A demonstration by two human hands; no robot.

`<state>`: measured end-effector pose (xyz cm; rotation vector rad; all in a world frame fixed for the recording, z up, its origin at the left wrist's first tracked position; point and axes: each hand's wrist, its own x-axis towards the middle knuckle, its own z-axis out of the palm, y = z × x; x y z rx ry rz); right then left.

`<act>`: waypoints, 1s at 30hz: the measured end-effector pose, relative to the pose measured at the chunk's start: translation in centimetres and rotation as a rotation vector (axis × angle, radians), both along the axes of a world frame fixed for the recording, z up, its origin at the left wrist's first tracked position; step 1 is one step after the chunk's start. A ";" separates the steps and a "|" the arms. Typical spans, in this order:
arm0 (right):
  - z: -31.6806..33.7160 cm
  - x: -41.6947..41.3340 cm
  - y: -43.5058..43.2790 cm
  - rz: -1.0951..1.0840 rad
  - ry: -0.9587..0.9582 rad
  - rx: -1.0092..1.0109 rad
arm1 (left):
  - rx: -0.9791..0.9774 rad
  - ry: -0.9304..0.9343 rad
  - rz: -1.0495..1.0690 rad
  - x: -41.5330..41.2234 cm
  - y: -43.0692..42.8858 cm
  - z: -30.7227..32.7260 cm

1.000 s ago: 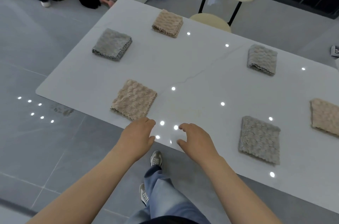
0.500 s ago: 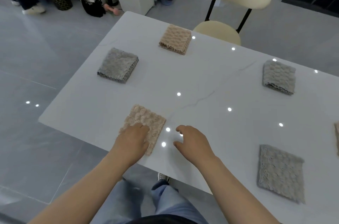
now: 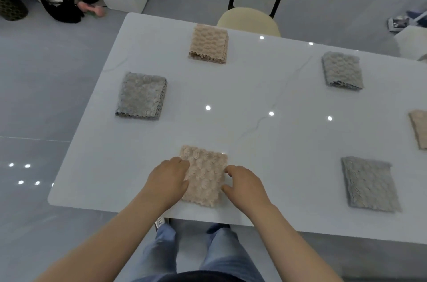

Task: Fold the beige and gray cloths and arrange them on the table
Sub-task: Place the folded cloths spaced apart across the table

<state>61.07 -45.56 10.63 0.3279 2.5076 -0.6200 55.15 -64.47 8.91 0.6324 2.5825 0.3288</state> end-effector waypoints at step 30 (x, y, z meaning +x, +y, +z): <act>-6.2 0.7 -3.2 -0.402 0.017 -0.098 | 0.164 -0.238 0.046 -1.2 -2.8 -4.7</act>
